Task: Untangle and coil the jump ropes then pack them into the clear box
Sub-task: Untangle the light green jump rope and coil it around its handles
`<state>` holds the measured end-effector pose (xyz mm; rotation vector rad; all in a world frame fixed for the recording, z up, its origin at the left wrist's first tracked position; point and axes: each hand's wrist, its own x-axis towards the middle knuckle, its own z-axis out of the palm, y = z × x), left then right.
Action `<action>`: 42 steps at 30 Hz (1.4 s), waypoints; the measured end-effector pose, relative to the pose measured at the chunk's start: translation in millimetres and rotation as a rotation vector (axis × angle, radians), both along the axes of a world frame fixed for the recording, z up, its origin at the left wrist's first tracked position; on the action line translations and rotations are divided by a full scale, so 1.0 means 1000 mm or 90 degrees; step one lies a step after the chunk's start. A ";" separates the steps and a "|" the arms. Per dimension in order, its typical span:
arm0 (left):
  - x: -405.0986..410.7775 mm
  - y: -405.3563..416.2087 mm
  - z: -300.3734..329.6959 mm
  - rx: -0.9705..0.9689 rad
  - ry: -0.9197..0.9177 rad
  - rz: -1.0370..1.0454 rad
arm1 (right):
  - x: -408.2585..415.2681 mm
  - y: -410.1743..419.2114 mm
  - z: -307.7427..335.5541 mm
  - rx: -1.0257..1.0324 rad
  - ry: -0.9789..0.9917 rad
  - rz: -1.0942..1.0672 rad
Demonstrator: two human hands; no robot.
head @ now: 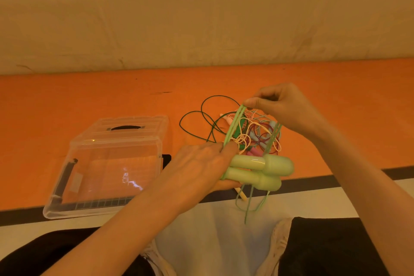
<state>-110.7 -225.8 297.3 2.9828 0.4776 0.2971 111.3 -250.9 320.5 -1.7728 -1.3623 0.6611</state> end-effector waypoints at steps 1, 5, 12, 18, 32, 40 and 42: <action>-0.002 0.000 0.000 -0.016 0.015 0.013 | 0.001 -0.001 0.000 -0.001 0.003 -0.006; -0.008 0.004 0.000 0.002 0.024 0.024 | 0.009 -0.005 0.005 -0.013 0.013 -0.005; -0.019 0.017 0.004 -0.009 0.021 -0.030 | 0.024 -0.012 0.010 -0.042 0.031 0.012; -0.021 0.010 0.010 -0.168 0.022 -0.057 | 0.027 -0.010 0.004 -0.066 0.044 -0.011; -0.017 0.022 0.026 -0.560 -0.311 0.015 | 0.022 -0.013 -0.020 -0.087 0.139 0.007; -0.011 0.037 0.014 -0.545 -0.411 0.192 | 0.010 -0.024 -0.021 -0.125 0.157 0.068; -0.011 0.041 0.012 -0.531 -0.413 0.240 | 0.004 -0.030 -0.021 -0.143 0.161 0.136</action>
